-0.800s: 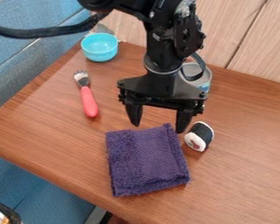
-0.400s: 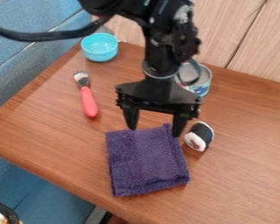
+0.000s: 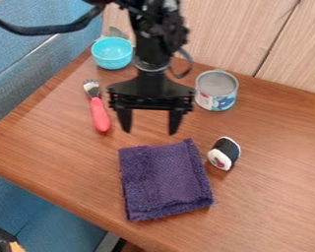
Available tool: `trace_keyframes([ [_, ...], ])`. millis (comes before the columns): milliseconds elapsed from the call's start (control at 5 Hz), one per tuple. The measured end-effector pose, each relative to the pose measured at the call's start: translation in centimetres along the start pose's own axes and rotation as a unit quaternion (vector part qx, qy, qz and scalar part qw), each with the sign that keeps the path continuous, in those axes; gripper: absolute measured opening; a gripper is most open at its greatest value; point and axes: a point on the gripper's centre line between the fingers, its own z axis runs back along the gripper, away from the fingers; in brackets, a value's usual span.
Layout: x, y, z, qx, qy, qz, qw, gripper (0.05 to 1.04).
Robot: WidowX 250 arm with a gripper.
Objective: Placing the red spatula at the top of the counter
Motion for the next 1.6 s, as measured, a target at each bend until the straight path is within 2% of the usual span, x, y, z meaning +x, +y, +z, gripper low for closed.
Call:
trace_keyframes([
  [200, 2.0, 2.3, -0.7, 0.006, 0.001, 0.053, 0.9985, 1.0],
  [400, 3.4, 3.6, -1.6, -0.003, 0.001, 0.095, 0.9955, 1.0],
  [600, 4.2, 5.0, -2.9, 0.002, 0.012, 0.132, 0.9912, 1.0],
  [1000, 4.9, 5.9, -5.2, 0.008, 0.021, 0.174, 0.9845, 1.0],
  [1200, 4.8, 6.3, -5.7, 0.021, 0.027, 0.181, 0.9829, 0.947],
  [1400, 5.2, 6.6, -5.9, 0.038, 0.023, 0.193, 0.9802, 0.663],
  [1600, 5.2, 6.3, -5.8, 0.047, 0.015, 0.185, 0.9814, 0.445],
])
